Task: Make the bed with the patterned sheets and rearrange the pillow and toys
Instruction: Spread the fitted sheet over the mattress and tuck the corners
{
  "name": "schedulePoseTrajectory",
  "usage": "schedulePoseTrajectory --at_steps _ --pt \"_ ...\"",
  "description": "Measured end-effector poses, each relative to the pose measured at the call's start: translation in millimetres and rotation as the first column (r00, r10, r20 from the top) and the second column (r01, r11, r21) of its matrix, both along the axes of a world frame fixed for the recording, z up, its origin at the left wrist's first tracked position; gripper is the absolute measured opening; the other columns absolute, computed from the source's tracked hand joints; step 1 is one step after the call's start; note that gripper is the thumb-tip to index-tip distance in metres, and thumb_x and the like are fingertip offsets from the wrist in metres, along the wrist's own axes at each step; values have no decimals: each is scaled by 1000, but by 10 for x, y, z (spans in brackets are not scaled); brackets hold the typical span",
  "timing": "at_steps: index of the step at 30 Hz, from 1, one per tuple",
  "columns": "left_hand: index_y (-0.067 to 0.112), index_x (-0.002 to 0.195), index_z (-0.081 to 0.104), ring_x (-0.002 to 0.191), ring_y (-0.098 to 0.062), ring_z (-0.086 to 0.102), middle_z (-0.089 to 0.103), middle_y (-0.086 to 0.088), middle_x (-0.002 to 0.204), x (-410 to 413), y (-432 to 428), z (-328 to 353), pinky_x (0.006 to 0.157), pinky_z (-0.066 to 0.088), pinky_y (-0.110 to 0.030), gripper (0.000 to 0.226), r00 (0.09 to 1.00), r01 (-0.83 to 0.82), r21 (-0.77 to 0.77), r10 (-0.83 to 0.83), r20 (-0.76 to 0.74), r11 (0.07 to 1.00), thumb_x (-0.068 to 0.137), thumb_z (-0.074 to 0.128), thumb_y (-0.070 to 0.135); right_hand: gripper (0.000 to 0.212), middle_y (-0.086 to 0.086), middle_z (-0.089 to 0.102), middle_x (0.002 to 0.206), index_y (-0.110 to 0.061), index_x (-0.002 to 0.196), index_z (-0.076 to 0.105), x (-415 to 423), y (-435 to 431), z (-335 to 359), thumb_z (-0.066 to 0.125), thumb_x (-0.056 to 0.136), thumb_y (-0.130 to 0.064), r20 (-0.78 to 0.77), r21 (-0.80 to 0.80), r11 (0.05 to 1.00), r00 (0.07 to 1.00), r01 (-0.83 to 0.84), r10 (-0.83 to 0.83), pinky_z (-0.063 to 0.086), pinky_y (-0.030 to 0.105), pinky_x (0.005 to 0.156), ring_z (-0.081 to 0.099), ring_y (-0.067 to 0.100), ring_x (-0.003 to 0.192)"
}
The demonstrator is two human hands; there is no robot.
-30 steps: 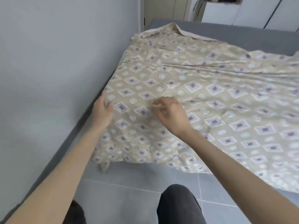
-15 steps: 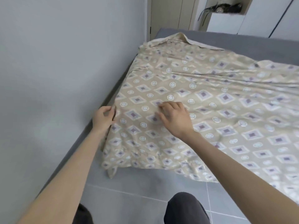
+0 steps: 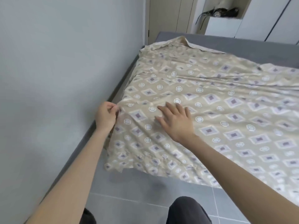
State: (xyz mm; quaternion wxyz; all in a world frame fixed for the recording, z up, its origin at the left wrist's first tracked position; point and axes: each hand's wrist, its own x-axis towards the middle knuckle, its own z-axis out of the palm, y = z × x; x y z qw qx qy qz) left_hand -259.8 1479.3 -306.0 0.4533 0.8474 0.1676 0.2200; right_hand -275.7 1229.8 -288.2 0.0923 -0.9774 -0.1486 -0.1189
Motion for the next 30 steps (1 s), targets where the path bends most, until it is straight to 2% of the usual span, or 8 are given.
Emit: schedulePoseTrajectory --at_steps 5,10,12,15,18,20,22,30 --pt "5 105 64 97 -23 63 68 -7 103 55 43 -49 84 48 -32 24 996 61 -44 -64 -63 997 91 60 24 54 -5 46 144 -33 138 48 -1 -3 -79 42 92 -60 141 -69 998 990 13 -3 25 49 110 37 26 135" --pt "15 115 57 106 -20 57 57 3 111 14 -59 -32 90 50 -43 23 989 87 -51 -80 121 995 95 46 11 54 -2 64 125 -26 121 65 50 11 -205 51 85 -64 366 36 999 930 15 -27 41 48 101 57 28 120" --pt "20 120 56 104 -12 54 51 7 117 -14 -92 51 93 47 -34 29 972 146 -9 -141 189 989 96 43 12 53 -3 64 126 -27 122 65 82 12 -219 48 87 -63 354 51 999 935 15 -32 41 48 102 56 28 120" --pt "23 119 60 103 -9 56 56 4 120 -109 -97 226 91 42 -21 28 952 270 121 -284 114 955 99 42 17 53 -4 60 132 -29 128 61 33 11 -150 42 90 -62 244 52 998 969 27 -39 35 49 108 51 27 126" --pt "16 121 62 114 -11 51 59 0 123 -220 -71 500 95 36 -20 29 935 355 162 -347 -79 921 100 42 18 51 -7 47 144 -31 138 49 18 19 175 41 94 -57 -82 44 999 996 27 -24 21 48 115 35 25 138" --pt "15 123 60 116 -13 50 59 1 124 -295 -80 759 95 37 -22 30 917 390 176 -363 -165 904 100 42 19 50 -9 40 148 -34 141 42 54 8 498 46 94 -50 -369 53 998 929 33 -11 19 45 116 28 21 141" --pt "13 123 60 114 -17 54 61 -1 123 -344 -87 1074 94 40 -27 30 906 400 156 -364 -218 903 100 40 18 51 -8 47 143 -34 140 42 44 8 892 54 91 -40 -547 118 990 837 78 -1 31 41 111 38 19 135" --pt "16 128 52 102 -20 63 63 -3 119 -388 -250 2995 91 48 -35 30 828 484 -14 -463 -316 875 99 44 22 41 -1 53 134 -29 131 51 -314 -93 2794 53 90 -25 -572 301 896 814 327 -105 52 35 84 61 18 99"
